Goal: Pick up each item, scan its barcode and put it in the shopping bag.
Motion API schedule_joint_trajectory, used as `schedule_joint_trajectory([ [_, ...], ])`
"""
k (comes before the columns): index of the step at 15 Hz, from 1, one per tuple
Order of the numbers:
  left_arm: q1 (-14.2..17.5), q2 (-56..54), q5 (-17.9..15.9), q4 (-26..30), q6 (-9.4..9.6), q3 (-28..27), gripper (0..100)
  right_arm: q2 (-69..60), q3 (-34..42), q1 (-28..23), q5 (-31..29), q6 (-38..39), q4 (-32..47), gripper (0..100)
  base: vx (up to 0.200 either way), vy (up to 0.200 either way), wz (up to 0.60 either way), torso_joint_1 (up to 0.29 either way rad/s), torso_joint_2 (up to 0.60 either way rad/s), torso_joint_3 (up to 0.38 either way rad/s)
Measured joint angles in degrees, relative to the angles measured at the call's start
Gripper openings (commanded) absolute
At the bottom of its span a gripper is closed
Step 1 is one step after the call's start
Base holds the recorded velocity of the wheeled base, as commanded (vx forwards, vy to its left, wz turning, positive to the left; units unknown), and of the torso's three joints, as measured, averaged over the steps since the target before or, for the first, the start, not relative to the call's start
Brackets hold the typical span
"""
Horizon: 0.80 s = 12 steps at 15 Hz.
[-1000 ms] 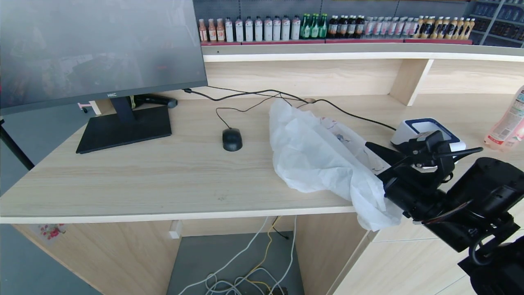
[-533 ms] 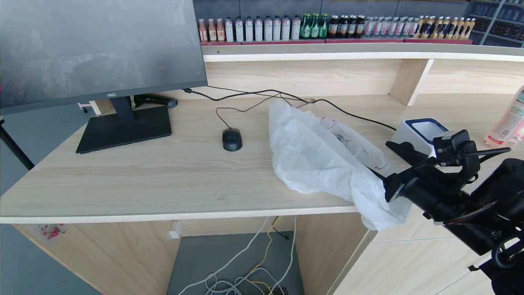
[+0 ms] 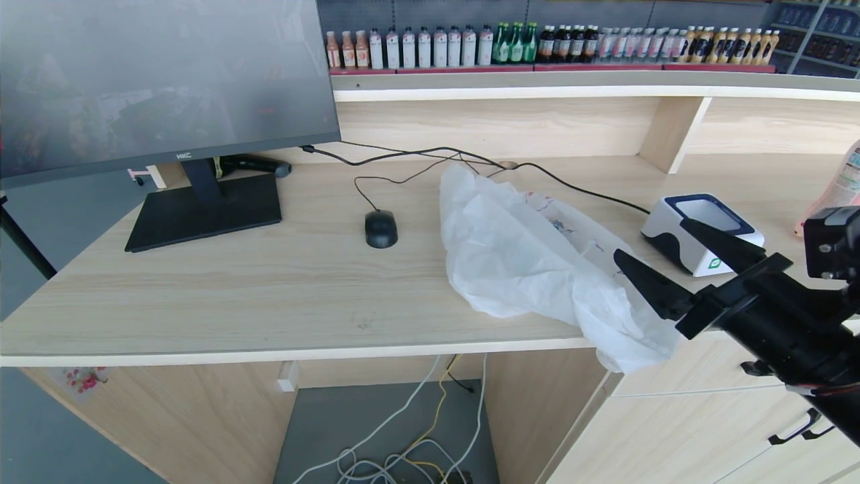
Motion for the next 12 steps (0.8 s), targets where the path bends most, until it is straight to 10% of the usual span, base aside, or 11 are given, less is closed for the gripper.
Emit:
schedule_joint_trajectory([
  [12,0.1,0.0,0.0,0.0,-0.20,0.0,100,-1.1,-0.8,0.0,0.0,0.1,0.0,100,-0.050,-0.050,0.00,0.002,0.00,0.000],
])
